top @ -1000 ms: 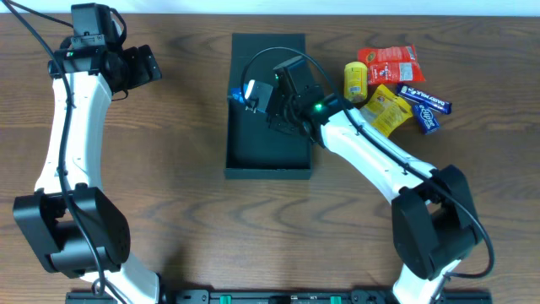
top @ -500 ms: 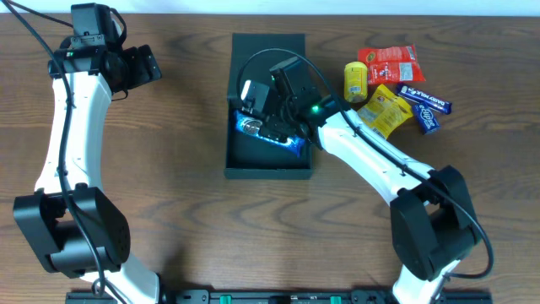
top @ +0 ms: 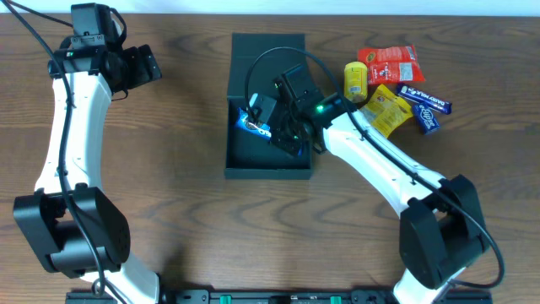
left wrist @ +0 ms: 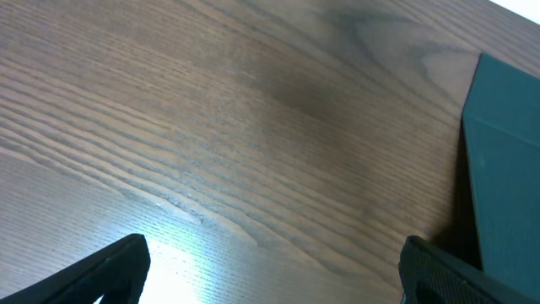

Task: Pack container
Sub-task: 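Lower the Oreo pack into the box and open the right gripper, then withdraw the right gripper toward the red wrapper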

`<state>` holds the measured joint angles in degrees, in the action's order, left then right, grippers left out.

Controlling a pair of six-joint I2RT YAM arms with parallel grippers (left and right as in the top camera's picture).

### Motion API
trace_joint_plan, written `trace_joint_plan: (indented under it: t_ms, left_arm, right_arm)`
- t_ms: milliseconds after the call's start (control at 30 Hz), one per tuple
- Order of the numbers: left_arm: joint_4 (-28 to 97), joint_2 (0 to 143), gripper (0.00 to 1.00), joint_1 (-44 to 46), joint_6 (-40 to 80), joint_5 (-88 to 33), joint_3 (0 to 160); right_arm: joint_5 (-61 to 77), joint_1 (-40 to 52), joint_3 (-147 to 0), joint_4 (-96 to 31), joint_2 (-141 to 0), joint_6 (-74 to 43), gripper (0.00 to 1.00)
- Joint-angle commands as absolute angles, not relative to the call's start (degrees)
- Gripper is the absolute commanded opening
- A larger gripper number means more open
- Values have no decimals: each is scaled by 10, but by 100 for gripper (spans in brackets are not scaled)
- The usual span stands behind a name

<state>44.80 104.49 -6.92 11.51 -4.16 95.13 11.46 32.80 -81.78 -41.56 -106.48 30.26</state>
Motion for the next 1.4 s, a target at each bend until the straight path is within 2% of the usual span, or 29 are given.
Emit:
trace_joint_plan:
  t_ms: [0, 400, 833, 1200, 1367]
  left_arm:
    - [447, 1051, 95, -70, 103, -41, 949]
    - [458, 1051, 95, -70, 103, -41, 949]
    - [463, 1051, 96, -70, 103, -41, 949]
    - [463, 1051, 95, -70, 103, -41, 949]
    - [463, 1051, 96, -70, 103, -41, 949]
  right_arm:
    - [166, 335, -822, -430, -1084, 283, 1]
    - [83, 334, -822, -398, -1174, 283, 1]
    - [-60, 333, -822, -375, -1181, 283, 1]
    - [-64, 333, -822, -336, -1181, 276, 1]
    - [-63, 335, -829, -344, -1163, 232, 1]
